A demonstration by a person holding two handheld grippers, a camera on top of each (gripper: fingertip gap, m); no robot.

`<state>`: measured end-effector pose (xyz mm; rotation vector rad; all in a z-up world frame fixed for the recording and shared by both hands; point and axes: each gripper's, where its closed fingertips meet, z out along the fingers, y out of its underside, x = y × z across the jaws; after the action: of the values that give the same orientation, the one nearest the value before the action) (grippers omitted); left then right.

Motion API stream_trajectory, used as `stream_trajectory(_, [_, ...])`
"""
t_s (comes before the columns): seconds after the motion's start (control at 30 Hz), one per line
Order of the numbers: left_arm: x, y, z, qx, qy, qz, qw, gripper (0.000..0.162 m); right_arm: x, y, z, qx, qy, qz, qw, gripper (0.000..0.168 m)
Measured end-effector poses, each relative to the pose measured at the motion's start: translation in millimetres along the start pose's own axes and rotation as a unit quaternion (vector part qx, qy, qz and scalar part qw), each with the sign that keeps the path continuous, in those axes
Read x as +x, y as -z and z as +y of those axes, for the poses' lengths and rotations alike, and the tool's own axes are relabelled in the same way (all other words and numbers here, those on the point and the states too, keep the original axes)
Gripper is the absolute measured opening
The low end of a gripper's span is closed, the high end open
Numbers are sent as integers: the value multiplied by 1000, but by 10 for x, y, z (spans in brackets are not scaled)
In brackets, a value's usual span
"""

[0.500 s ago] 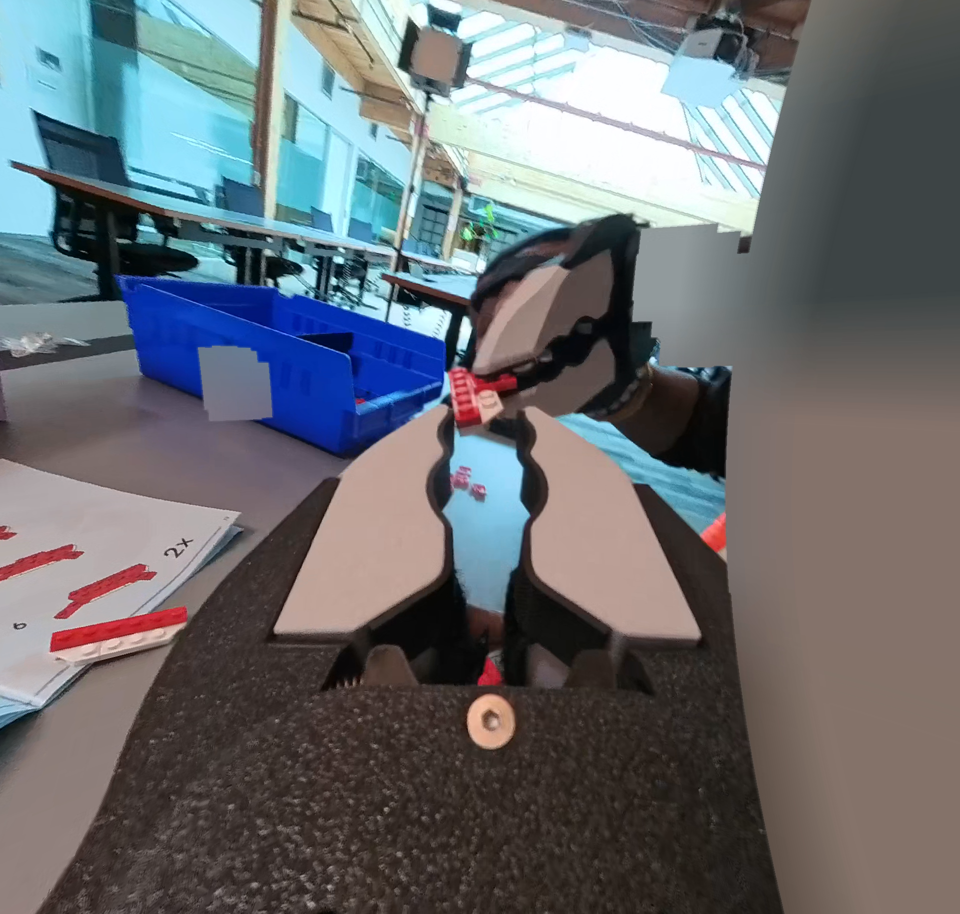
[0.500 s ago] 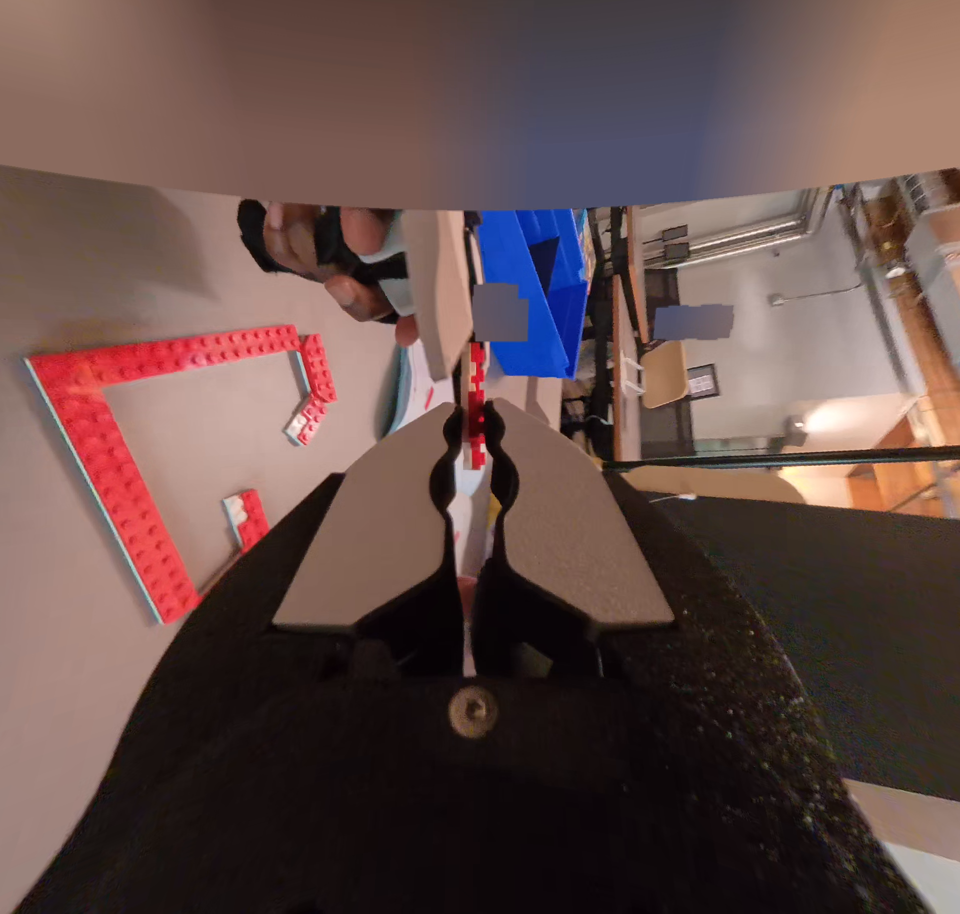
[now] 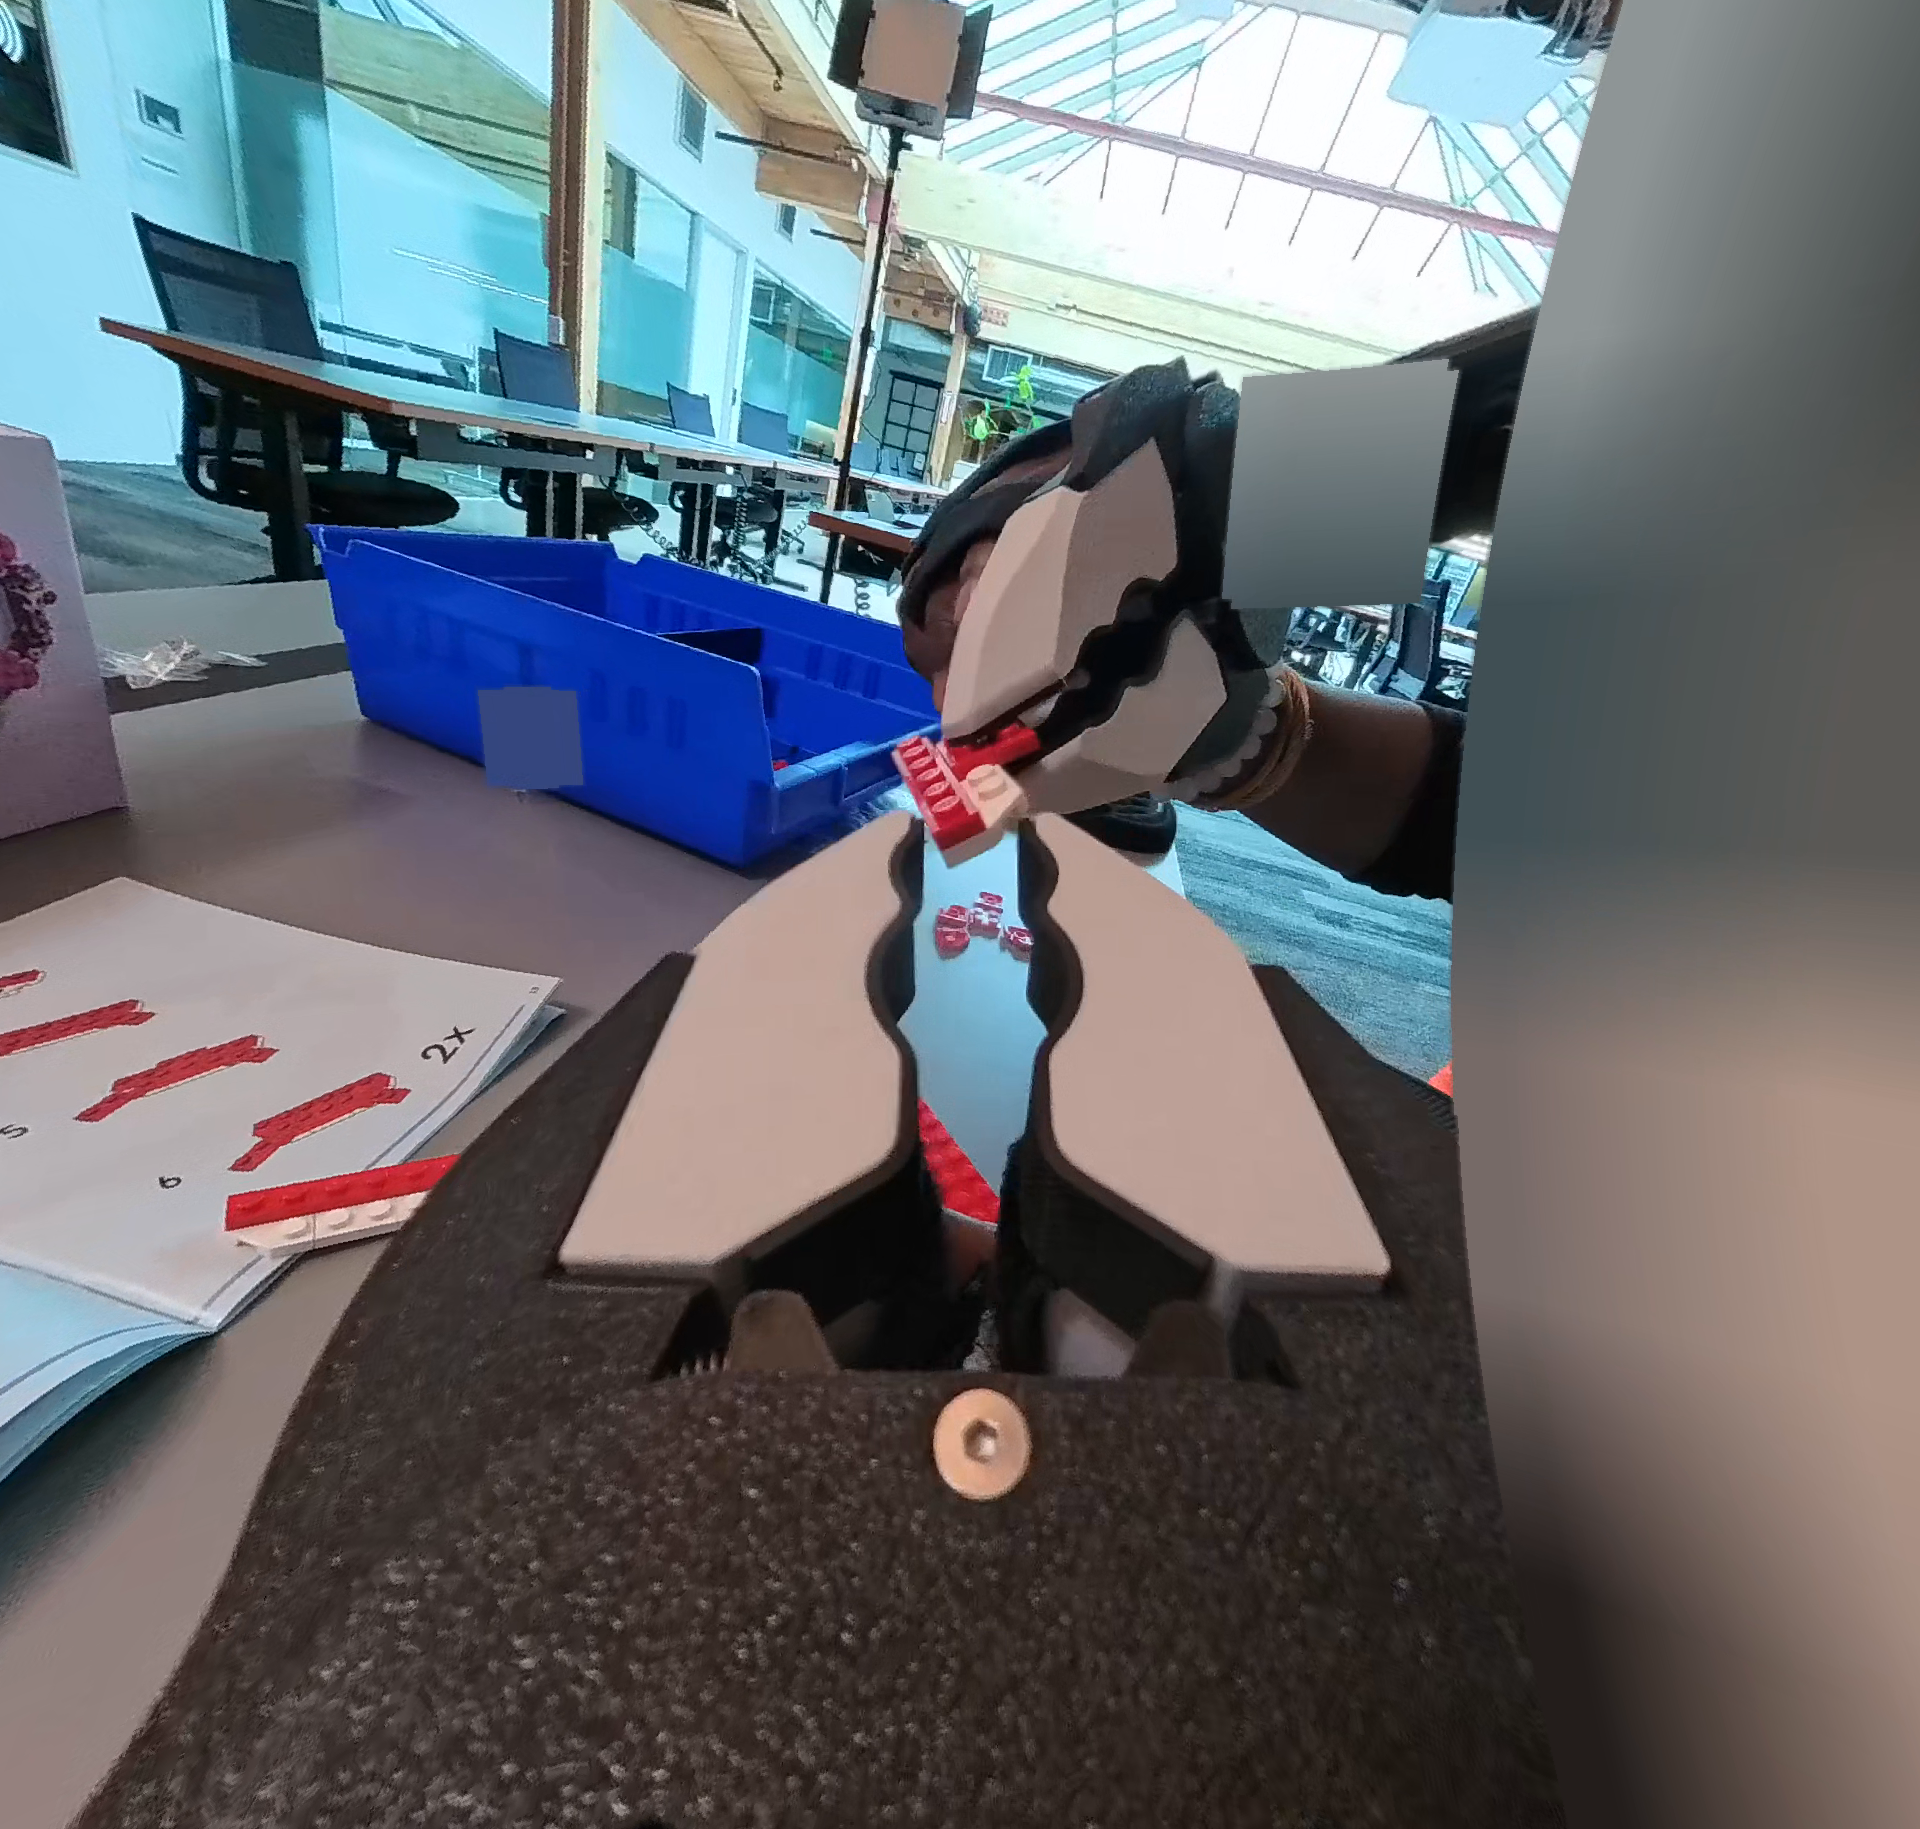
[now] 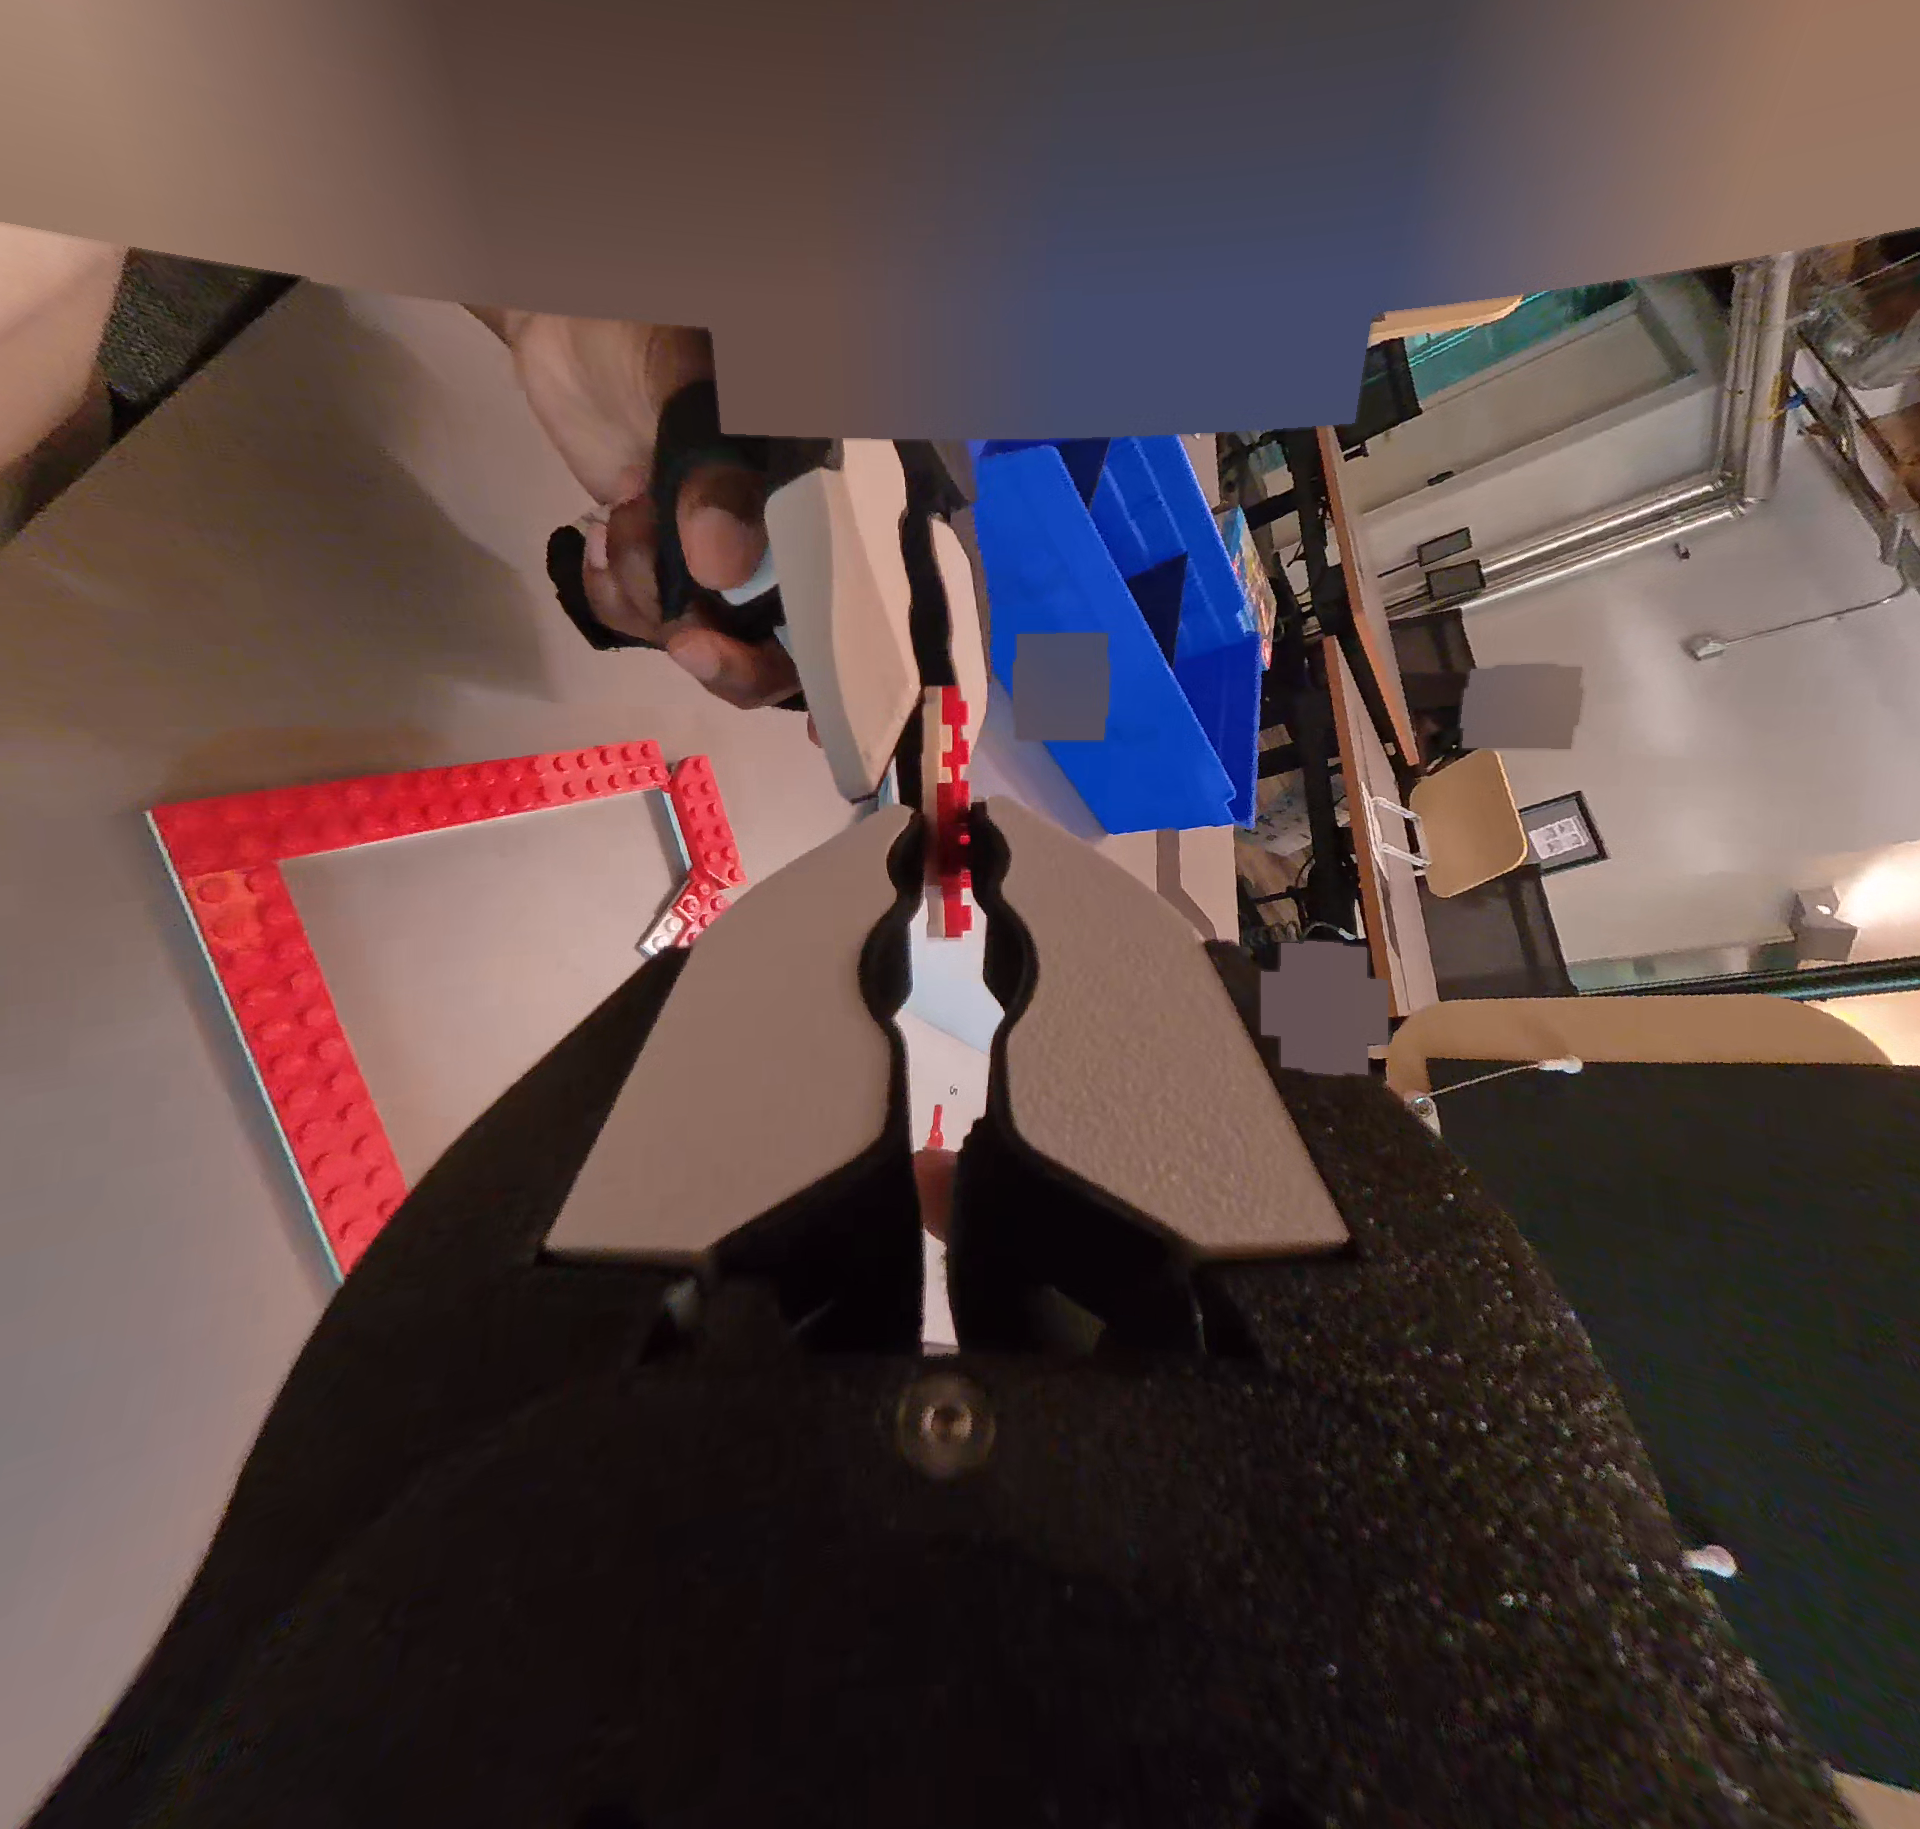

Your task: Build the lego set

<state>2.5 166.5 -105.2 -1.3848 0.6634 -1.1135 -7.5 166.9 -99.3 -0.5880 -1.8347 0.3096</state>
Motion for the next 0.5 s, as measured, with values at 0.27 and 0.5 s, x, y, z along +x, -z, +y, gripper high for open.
stream_trajectory(0.27, [-58,0,9,12,6,-14,1000,18,-12,-57,34,-13,11,3,1000,8])
stream_trajectory(0.5, [13,2,18,13,-49,8,999,21,-24,-61,3,2,-11,-6,1000,8])
